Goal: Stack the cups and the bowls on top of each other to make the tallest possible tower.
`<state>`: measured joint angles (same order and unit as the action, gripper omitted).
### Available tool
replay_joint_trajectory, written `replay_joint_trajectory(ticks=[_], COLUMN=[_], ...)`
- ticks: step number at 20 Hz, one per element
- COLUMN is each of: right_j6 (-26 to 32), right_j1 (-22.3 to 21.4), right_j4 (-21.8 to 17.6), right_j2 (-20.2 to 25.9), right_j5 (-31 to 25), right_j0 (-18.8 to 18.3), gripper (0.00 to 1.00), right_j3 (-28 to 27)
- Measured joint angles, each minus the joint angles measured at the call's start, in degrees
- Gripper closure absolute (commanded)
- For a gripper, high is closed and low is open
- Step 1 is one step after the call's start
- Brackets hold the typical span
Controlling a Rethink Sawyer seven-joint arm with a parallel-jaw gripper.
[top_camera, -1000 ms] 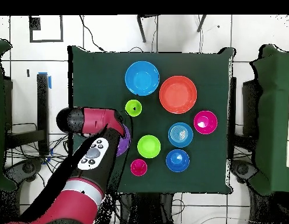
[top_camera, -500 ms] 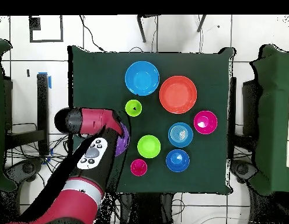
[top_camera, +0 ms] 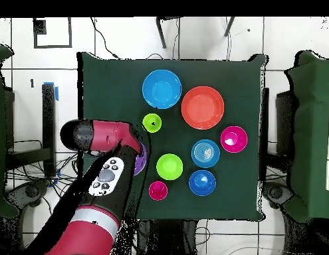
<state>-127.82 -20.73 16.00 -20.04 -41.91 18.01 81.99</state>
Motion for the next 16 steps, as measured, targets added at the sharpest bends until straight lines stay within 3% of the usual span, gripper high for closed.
replay_joint_trajectory(ticks=[16], right_j6=[0.0], right_j1=[-5.8], right_j4=[0.0], right_j2=[1.0], right_j5=[-7.4], right_j0=[-5.5], gripper=[0.0], right_j3=[-0.9])
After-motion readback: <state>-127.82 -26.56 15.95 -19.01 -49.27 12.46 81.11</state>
